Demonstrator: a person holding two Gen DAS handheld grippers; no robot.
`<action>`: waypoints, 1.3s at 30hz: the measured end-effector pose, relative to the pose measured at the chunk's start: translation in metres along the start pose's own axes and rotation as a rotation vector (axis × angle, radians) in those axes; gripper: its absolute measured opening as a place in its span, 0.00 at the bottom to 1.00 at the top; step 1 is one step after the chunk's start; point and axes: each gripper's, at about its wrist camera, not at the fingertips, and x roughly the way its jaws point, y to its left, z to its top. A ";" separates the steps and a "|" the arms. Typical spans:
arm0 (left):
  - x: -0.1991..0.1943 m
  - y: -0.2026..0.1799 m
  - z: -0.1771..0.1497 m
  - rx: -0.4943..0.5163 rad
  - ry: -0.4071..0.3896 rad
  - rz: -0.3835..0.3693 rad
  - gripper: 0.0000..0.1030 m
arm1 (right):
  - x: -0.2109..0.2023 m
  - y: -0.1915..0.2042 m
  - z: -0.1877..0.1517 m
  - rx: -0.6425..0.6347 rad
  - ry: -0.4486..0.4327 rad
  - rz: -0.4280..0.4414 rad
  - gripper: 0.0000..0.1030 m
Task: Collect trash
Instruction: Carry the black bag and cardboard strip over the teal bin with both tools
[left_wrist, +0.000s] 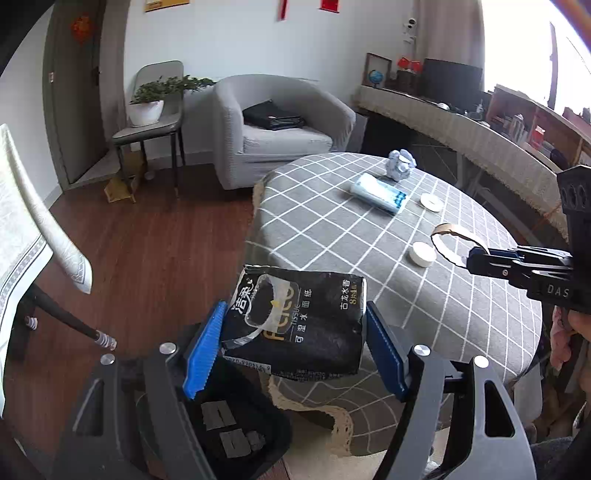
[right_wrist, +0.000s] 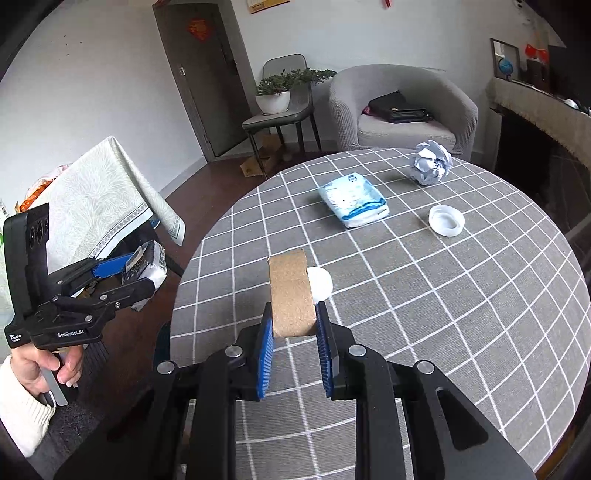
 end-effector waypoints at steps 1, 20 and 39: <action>-0.003 0.007 -0.003 -0.014 -0.003 0.020 0.73 | 0.001 0.006 0.000 -0.006 -0.001 0.007 0.21; 0.011 0.095 -0.052 -0.121 0.112 0.186 0.73 | 0.044 0.108 0.012 -0.143 0.052 0.125 0.21; 0.062 0.153 -0.122 -0.169 0.396 0.180 0.74 | 0.147 0.192 -0.008 -0.273 0.276 0.141 0.21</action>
